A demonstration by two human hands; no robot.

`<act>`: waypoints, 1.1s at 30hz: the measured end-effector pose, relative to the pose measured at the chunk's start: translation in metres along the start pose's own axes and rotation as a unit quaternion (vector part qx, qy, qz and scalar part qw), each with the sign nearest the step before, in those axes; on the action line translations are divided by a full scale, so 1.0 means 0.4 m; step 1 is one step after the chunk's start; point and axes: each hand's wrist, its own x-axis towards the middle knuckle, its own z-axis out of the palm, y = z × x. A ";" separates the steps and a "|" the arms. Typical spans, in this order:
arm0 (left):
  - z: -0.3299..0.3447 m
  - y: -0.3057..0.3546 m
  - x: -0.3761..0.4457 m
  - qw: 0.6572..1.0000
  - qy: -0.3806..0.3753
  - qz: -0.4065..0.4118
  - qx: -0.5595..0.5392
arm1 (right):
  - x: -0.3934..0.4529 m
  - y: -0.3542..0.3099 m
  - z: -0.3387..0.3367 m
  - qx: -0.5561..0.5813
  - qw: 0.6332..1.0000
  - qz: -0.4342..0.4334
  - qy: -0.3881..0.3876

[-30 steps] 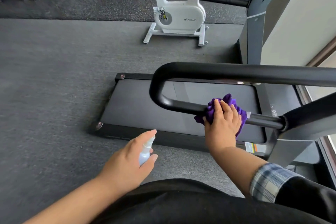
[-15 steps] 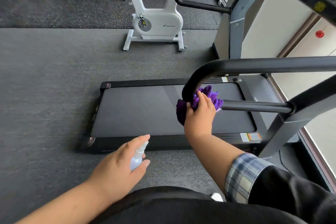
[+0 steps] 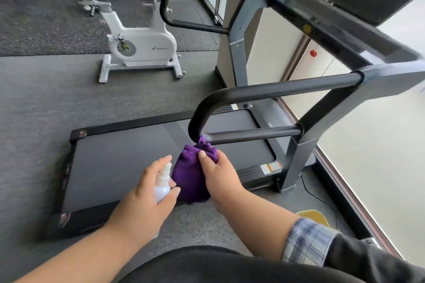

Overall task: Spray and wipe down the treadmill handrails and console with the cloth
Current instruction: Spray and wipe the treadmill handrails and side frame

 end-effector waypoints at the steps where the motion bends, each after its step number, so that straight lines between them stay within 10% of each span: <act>1: 0.005 0.007 0.008 1.000 0.013 -0.004 -0.023 | -0.010 -0.003 -0.003 0.038 0.999 0.021 -0.015; 7: -0.020 0.029 0.012 0.994 0.072 -0.035 -0.069 | -0.012 -0.042 0.024 0.208 0.941 0.126 -0.234; 13: -0.086 -0.013 -0.066 0.974 0.178 -0.130 -0.058 | -0.015 -0.053 0.141 0.118 0.885 0.141 -0.429; 26: -0.410 -0.300 -0.428 0.878 0.399 -0.264 -0.019 | -0.182 -0.021 0.718 0.045 0.872 0.209 -0.439; 33: -0.799 -0.518 -0.627 0.878 0.383 -0.285 0.035 | -0.356 -0.069 1.162 0.083 0.867 0.170 -0.462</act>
